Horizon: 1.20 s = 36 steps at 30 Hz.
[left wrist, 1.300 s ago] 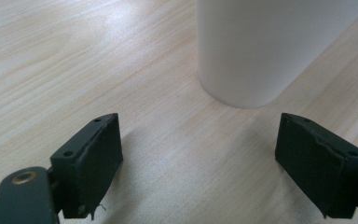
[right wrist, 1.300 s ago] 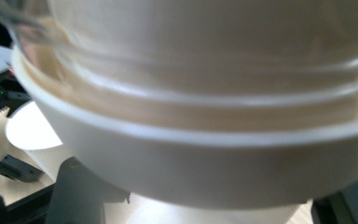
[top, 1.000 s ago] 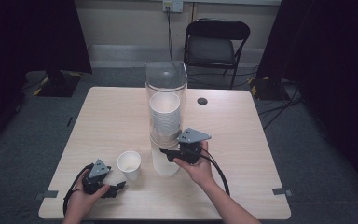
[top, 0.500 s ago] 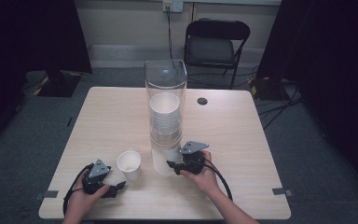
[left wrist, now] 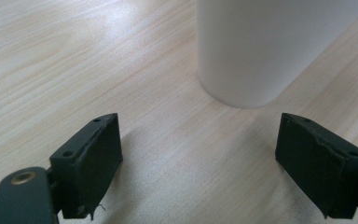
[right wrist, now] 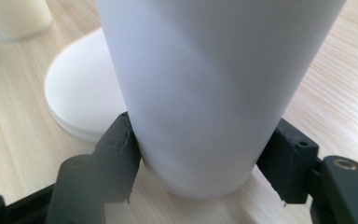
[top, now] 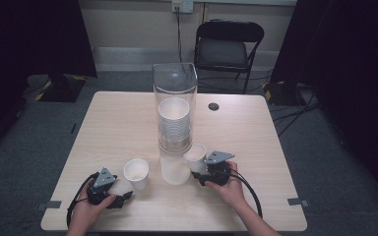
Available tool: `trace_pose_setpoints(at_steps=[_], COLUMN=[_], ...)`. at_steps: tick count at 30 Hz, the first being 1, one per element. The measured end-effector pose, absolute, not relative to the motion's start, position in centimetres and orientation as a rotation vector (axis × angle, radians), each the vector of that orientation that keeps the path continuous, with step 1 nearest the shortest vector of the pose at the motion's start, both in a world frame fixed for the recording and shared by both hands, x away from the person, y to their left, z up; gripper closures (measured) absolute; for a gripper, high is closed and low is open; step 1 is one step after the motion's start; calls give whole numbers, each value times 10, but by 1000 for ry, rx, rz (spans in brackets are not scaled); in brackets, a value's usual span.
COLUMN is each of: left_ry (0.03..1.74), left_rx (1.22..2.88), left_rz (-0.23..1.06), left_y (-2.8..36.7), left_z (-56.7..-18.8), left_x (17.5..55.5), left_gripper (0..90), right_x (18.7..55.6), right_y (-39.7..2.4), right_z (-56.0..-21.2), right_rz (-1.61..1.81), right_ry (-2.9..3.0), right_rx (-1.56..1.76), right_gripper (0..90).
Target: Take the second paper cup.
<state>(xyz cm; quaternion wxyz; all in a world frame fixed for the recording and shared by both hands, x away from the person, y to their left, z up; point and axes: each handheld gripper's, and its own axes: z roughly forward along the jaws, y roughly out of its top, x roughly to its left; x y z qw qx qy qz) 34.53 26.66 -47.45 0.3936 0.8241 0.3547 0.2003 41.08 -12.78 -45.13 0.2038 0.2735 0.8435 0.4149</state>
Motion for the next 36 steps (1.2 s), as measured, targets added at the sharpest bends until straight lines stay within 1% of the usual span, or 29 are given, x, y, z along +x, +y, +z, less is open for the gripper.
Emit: trace_pose_setpoints(at_steps=[10, 24, 25, 28, 36], left_ry=[900, 900, 900, 900, 901], left_rx=[2091, 2091, 2091, 2091, 2091], left_rz=[508, 508, 508, 508, 508], left_y=[267, 267, 267, 267, 267], left_z=[-475, -474, -474, -474, -474], left_x=[345, 345, 345, 345, 345], left_gripper=[139, 140, 140, 139, 140], right_x=[411, 412, 412, 412, 411], right_y=[-137, -144, -144, -146, -154], right_z=[-458, -459, -459, -459, -458], right_rz=[1133, 1098, 1100, 1087, 1092], right_ry=[2340, 2342, 2342, 2334, 2324], right_rx=[819, 862, 865, 890, 910], right_gripper=[346, 331, 324, 264, 217])
